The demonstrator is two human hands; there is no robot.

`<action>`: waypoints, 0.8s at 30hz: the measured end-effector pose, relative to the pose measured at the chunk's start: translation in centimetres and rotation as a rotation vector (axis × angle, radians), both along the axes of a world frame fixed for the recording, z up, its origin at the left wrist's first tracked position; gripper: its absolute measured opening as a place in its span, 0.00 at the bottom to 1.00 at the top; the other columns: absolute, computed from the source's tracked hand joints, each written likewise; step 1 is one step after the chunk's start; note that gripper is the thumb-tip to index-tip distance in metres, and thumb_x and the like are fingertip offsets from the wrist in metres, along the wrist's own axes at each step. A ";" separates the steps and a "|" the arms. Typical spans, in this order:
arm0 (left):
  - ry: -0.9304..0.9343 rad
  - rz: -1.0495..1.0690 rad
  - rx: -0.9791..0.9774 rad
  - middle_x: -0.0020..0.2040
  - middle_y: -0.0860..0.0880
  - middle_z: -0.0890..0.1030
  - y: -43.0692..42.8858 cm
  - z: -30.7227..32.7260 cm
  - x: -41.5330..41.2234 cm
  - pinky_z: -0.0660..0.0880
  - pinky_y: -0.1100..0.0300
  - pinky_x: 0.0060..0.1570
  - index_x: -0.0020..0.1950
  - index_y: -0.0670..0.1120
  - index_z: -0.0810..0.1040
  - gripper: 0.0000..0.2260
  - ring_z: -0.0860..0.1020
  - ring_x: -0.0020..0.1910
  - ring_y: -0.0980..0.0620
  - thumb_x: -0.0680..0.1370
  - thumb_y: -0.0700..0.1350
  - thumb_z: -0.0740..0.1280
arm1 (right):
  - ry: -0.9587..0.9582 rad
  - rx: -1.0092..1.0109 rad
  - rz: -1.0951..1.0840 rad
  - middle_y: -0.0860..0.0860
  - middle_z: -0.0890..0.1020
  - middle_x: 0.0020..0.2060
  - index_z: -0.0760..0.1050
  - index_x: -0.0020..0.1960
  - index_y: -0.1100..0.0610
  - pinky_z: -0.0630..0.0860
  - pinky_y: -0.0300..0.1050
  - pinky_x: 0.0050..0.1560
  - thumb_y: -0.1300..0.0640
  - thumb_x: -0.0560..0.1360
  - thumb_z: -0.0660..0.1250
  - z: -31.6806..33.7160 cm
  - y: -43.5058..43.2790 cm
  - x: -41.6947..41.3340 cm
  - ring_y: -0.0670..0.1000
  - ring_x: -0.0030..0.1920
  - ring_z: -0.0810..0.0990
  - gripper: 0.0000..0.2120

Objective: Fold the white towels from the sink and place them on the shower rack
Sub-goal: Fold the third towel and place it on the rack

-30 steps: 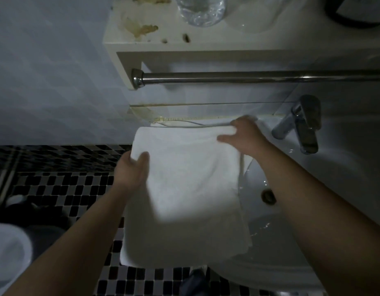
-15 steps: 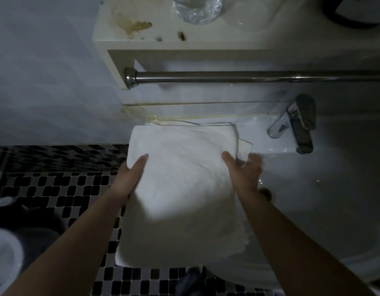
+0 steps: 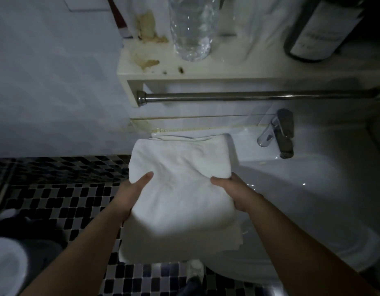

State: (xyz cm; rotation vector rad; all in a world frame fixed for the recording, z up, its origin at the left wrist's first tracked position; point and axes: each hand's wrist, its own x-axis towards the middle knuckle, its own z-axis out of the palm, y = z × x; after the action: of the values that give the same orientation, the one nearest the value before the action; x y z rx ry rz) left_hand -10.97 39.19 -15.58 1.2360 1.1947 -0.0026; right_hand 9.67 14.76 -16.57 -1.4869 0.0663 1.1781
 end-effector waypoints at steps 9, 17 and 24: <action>-0.126 0.005 0.338 0.51 0.50 0.83 0.1 9.0 1.5 0.81 0.51 0.47 0.66 0.51 0.74 0.29 0.84 0.49 0.49 0.72 0.65 0.73 | -0.320 0.037 -0.216 0.49 0.86 0.53 0.79 0.62 0.50 0.84 0.49 0.49 0.55 0.74 0.75 9.0 -1.3 0.9 0.52 0.50 0.86 0.18; -0.319 -0.150 0.539 0.47 0.54 0.81 -0.5 13.2 3.6 0.71 0.62 0.45 0.48 0.56 0.78 0.08 0.78 0.46 0.55 0.84 0.48 0.61 | -0.582 -0.113 -0.394 0.46 0.78 0.60 0.70 0.55 0.29 0.78 0.45 0.50 0.46 0.77 0.69 14.8 -2.7 -0.7 0.48 0.54 0.79 0.14; -0.451 -0.390 0.525 0.47 0.57 0.83 -2.1 15.4 6.6 0.77 0.59 0.42 0.47 0.62 0.79 0.03 0.81 0.44 0.59 0.77 0.58 0.72 | -0.710 -0.225 -0.643 0.45 0.78 0.49 0.73 0.55 0.37 0.73 0.38 0.36 0.49 0.79 0.66 18.1 -7.8 -5.5 0.46 0.45 0.77 0.08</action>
State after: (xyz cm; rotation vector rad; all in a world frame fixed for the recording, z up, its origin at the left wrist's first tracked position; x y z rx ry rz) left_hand -4.32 37.09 -0.22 1.8000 0.5591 0.3027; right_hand 4.21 6.94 1.49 -1.8175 0.1792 0.1030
